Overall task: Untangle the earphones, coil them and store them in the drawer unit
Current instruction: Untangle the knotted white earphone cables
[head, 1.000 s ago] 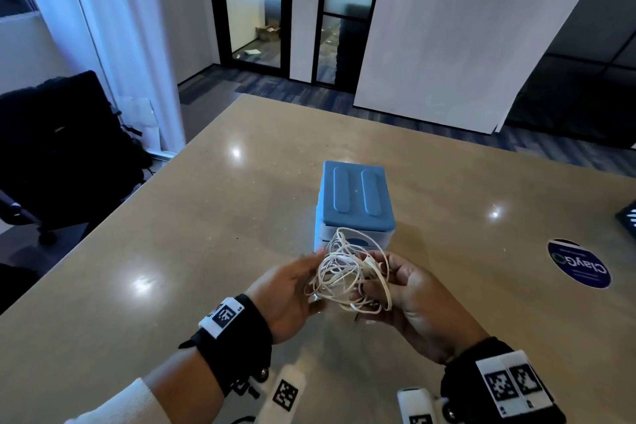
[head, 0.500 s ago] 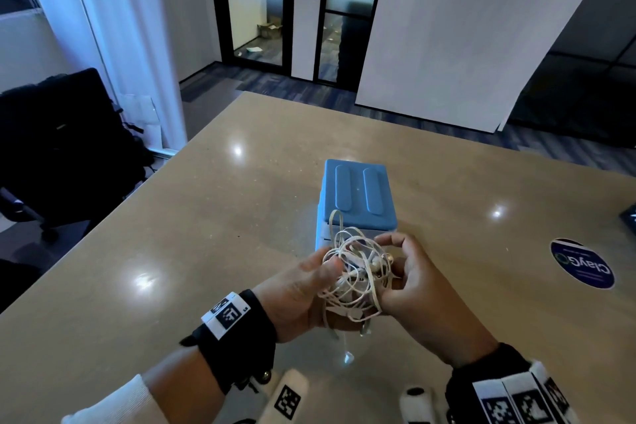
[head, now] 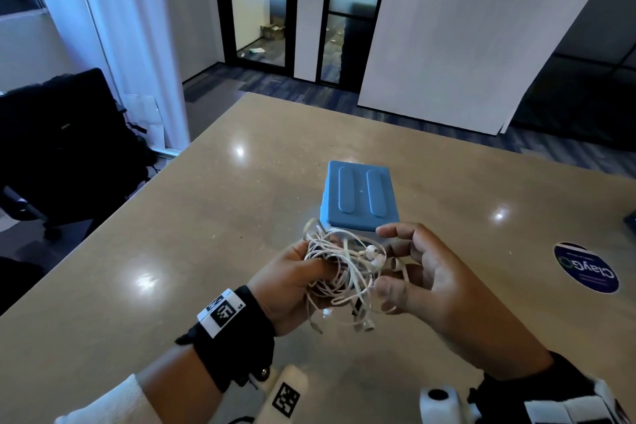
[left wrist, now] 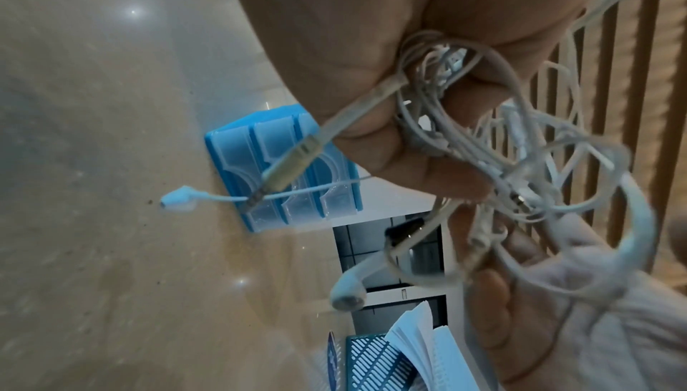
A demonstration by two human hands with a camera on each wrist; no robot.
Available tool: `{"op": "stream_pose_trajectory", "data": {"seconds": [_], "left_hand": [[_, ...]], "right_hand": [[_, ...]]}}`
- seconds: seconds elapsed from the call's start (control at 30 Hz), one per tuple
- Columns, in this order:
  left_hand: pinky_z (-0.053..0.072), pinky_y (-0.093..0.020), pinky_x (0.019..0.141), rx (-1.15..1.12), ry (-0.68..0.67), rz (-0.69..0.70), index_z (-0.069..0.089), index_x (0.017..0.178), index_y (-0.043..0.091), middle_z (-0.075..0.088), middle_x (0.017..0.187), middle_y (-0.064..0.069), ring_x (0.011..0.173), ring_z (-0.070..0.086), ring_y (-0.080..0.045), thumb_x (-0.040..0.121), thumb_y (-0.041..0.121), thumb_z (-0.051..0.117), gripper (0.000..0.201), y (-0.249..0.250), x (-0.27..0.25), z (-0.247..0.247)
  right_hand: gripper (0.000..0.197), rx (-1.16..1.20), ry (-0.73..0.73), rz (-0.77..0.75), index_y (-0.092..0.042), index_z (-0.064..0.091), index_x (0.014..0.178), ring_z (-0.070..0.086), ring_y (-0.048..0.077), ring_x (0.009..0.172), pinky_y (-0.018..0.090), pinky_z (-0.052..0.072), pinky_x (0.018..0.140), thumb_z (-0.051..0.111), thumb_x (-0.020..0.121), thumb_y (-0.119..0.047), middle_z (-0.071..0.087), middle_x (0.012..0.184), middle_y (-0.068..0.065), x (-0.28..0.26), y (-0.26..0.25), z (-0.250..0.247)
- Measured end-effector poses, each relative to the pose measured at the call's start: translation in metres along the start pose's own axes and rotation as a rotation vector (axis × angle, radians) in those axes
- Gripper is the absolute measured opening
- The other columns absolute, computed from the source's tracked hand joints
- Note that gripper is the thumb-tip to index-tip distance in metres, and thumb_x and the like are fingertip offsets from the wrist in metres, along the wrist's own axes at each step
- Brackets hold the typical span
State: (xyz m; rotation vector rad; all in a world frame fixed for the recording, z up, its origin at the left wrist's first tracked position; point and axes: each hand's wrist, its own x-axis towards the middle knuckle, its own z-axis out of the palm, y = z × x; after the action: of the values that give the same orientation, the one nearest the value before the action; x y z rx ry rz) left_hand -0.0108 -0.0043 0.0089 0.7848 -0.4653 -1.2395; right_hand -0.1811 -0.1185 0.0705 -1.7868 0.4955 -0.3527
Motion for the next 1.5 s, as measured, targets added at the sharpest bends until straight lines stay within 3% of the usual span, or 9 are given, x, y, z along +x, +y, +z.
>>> {"op": "stream_pose_trajectory", "data": {"seconds": [0.1,0.23,0.53,0.77,0.93,1.07,1.23,1.37,1.5], "left_hand": [[0.054,-0.027,0.049,-0.074,0.047,0.012,0.074,0.088,0.011,0.07,0.075,-0.012,0.056,0.065,-0.018,0.076,-0.009,0.057,0.029,0.003,-0.001,0.0],[0.05,-0.026,0.05,-0.102,0.092,0.034,0.076,0.082,0.014,0.069,0.072,-0.01,0.053,0.062,-0.017,0.074,0.0,0.058,0.024,0.006,-0.001,0.0],[0.054,-0.028,0.05,-0.104,0.023,-0.028,0.073,0.072,0.009,0.066,0.066,-0.012,0.051,0.063,-0.018,0.08,0.003,0.054,0.022,0.013,-0.005,0.014],[0.053,-0.029,0.051,-0.106,0.055,-0.073,0.07,0.082,0.006,0.063,0.067,-0.011,0.051,0.062,-0.019,0.079,0.001,0.056,0.015,0.011,-0.004,0.012],[0.051,-0.03,0.054,0.028,0.069,-0.111,0.074,0.084,0.01,0.066,0.07,-0.01,0.054,0.061,-0.018,0.08,0.003,0.059,0.016,0.009,-0.002,0.009],[0.054,-0.028,0.051,0.028,0.13,-0.124,0.071,0.099,0.006,0.067,0.079,-0.015,0.057,0.064,-0.019,0.093,-0.005,0.049,0.025,0.01,0.001,0.003],[0.055,-0.028,0.054,-0.005,0.119,-0.081,0.074,0.096,0.007,0.068,0.08,-0.015,0.059,0.065,-0.02,0.094,-0.007,0.043,0.033,0.017,0.0,0.004],[0.057,-0.033,0.055,-0.131,0.134,-0.066,0.064,0.099,0.002,0.068,0.077,-0.017,0.057,0.067,-0.023,0.092,-0.005,0.041,0.024,0.024,-0.001,0.003],[0.054,-0.031,0.048,-0.185,0.153,-0.081,0.063,0.089,0.004,0.064,0.059,-0.009,0.047,0.062,-0.018,0.089,0.005,0.041,0.022,0.03,-0.001,0.002]], "right_hand": [[0.037,0.107,0.037,0.064,-0.032,0.068,0.112,0.072,0.025,0.094,0.039,0.061,0.071,0.071,0.076,-0.033,0.07,0.108,0.006,0.005,-0.001,-0.006],[0.018,0.037,0.192,0.12,-0.022,0.071,0.103,0.071,0.021,0.083,0.04,0.058,0.071,0.056,0.101,-0.012,0.077,0.097,0.003,0.017,0.007,-0.008],[0.02,-0.181,0.165,-0.062,-0.026,0.079,0.096,0.064,0.001,0.07,0.015,0.05,0.069,0.072,0.092,-0.008,0.078,0.087,-0.003,0.038,0.0,0.009],[0.029,-0.152,0.038,-0.116,-0.029,0.079,0.113,0.07,0.007,0.103,0.029,0.053,0.098,0.07,0.094,-0.01,0.076,0.103,-0.005,0.043,-0.001,0.02],[0.019,-0.207,0.029,-0.114,-0.029,0.078,0.085,0.062,0.003,0.07,0.02,0.049,0.071,0.072,0.093,-0.013,0.071,0.078,-0.013,0.044,0.002,0.018],[0.017,-0.1,0.079,-0.026,-0.015,0.068,0.086,0.059,0.01,0.065,0.036,0.051,0.067,0.062,0.099,-0.007,0.069,0.071,-0.003,0.043,0.007,0.017],[0.014,0.101,0.194,0.047,-0.007,0.065,0.089,0.063,0.017,0.063,0.034,0.052,0.063,0.057,0.1,-0.002,0.068,0.068,0.005,0.041,0.009,0.013],[0.027,0.225,0.219,0.119,-0.014,0.061,0.089,0.048,0.023,0.057,0.032,0.041,0.053,0.046,0.099,0.006,0.052,0.071,0.014,0.04,0.01,0.007],[0.046,0.024,0.116,0.116,-0.025,0.071,0.088,0.047,0.023,0.055,0.033,0.042,0.053,0.04,0.101,0.007,0.053,0.068,0.011,0.038,0.014,0.007]]}}
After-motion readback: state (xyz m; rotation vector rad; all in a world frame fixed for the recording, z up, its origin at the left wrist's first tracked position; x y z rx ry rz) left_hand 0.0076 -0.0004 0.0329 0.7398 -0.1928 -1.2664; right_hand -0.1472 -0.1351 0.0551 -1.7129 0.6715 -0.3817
